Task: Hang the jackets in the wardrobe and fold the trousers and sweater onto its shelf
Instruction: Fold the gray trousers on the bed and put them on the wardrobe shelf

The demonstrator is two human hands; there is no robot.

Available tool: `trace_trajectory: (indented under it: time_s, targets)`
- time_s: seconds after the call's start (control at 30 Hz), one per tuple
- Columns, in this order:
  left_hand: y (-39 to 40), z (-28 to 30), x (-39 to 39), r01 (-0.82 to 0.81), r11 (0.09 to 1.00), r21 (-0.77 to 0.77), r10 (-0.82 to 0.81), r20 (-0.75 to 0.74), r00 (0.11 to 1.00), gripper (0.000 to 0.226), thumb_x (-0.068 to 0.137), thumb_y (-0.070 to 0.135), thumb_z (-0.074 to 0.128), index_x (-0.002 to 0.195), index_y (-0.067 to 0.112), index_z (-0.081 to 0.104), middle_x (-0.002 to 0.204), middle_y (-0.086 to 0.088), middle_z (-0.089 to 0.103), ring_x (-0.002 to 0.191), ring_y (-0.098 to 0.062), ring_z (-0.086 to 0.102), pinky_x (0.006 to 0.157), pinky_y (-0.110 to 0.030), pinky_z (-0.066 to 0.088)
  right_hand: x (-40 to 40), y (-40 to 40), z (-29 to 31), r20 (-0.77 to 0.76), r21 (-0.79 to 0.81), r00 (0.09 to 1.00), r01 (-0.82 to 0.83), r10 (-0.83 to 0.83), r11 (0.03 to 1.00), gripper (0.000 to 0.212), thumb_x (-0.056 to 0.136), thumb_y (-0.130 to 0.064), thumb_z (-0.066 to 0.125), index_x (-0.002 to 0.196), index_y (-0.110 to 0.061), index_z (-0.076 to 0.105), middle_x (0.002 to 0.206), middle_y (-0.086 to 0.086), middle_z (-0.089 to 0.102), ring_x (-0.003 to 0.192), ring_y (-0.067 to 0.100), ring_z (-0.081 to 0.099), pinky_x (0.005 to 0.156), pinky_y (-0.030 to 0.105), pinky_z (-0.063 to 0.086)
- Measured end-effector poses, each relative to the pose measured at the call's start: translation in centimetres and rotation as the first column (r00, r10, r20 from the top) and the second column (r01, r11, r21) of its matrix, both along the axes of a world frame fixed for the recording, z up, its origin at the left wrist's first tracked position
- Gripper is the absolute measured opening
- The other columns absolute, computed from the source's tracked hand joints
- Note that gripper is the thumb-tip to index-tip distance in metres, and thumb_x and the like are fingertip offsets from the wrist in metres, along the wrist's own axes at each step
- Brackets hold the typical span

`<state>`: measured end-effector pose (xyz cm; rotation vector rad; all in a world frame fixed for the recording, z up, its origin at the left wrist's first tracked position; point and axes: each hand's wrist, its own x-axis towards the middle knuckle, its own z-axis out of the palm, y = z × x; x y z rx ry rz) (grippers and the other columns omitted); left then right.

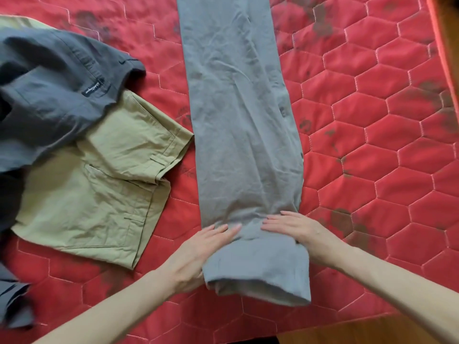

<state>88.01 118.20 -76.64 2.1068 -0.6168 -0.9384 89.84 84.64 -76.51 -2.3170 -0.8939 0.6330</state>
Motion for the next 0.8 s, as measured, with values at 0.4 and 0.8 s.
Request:
trace_trajectory:
  time_s: [0.4,0.8]
  targets:
    - [-2.9,-1.0,3.9,-0.819,0.556,0.140,0.821,-0.243,0.516,0.078,0.085,0.078,0.044,0.089,0.003,0.067,0.092,-0.011,0.077,0.080,-0.018,0.058,0.088,-0.059,0.052,-0.6,6.8,0.0,-0.030,-0.037,0.380,0.924,-0.925,0.381,0.041,0.103,-0.045,0.059,0.077,-0.014,0.050,0.054,0.006,0.044,0.058,0.038,0.042,0.059,0.049,0.042]
    - [-7.6,1.6,2.7,-0.725,0.685,-0.075,0.632,0.556,0.539,0.056,0.102,0.022,0.054,0.154,0.009,0.037,0.153,-0.009,0.045,0.145,-0.025,0.042,0.121,-0.042,0.032,1.0,10.8,0.2,0.321,0.254,0.168,0.933,-0.932,0.255,0.037,0.100,-0.005,0.054,0.137,-0.001,0.058,0.138,0.016,0.055,0.133,0.032,0.049,0.116,0.038,0.035]
